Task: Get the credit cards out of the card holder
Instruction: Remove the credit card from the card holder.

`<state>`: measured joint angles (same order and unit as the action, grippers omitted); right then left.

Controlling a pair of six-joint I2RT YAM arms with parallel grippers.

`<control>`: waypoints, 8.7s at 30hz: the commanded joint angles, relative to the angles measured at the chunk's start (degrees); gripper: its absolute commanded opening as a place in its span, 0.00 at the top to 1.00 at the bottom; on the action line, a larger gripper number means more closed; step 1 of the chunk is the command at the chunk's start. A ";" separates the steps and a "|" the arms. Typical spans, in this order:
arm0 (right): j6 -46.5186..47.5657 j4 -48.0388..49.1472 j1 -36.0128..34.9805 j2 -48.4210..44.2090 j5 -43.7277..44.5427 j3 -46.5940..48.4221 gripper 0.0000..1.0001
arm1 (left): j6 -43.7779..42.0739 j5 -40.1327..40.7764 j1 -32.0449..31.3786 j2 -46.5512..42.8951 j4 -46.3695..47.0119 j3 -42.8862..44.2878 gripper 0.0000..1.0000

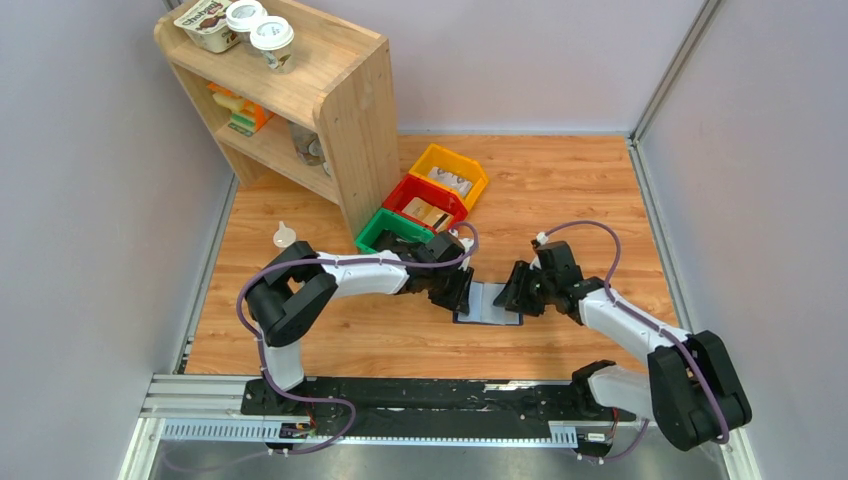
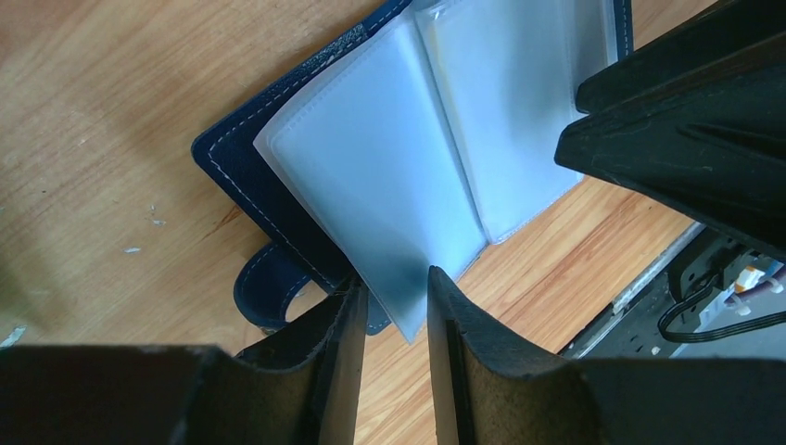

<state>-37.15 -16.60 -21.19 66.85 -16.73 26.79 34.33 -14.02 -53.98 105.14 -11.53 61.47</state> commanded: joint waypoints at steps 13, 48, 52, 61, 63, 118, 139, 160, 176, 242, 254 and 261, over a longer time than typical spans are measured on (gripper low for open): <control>-3.02 5.53 -4.21 3.55 -6.38 5.64 0.59 | 5.66 -4.08 -0.96 1.21 8.45 -3.64 0.63; 1.11 -12.05 -9.13 6.36 17.70 12.24 0.42 | 8.48 -0.57 -0.43 -3.10 14.96 -8.56 0.64; 0.67 -11.44 -9.04 7.33 17.70 11.71 0.41 | 8.39 -0.74 -0.34 -2.75 14.78 -8.47 0.66; 0.50 -10.21 -9.57 9.44 14.89 11.10 0.41 | 8.12 -1.88 -0.16 -2.31 14.87 -8.39 0.71; 0.41 -9.25 -9.83 9.88 12.88 11.18 0.42 | 8.21 -2.50 0.01 -2.05 15.31 -8.39 0.73; 1.28 -16.70 -17.65 21.83 8.02 32.70 0.53 | 12.52 9.71 3.35 -31.22 28.41 -27.81 0.46; 7.70 -14.88 0.87 -0.40 1.46 17.44 0.62 | 13.56 -3.72 4.14 -20.19 25.93 -14.20 0.42; 4.89 -0.28 8.71 1.44 -5.07 2.22 0.88 | 25.44 0.40 0.98 1.47 28.76 -4.87 0.46; 4.19 -1.33 8.80 3.55 -1.81 -1.47 0.89 | 26.76 -1.71 0.63 4.28 28.58 -4.08 0.46; 6.21 1.75 8.97 4.43 -4.98 -1.03 0.89 | 22.98 -10.23 -1.04 8.41 19.54 1.72 0.57; 6.38 2.10 8.97 4.25 -5.07 -1.65 0.89 | 24.47 -6.11 -1.04 8.59 12.49 2.16 0.46; 6.47 2.01 8.97 3.90 -4.98 -2.09 0.88 | 26.76 -3.56 -1.04 8.85 9.16 1.37 0.34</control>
<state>-31.62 -15.53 -11.44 70.72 -22.48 26.17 59.92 -19.00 -52.95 113.08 5.72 64.27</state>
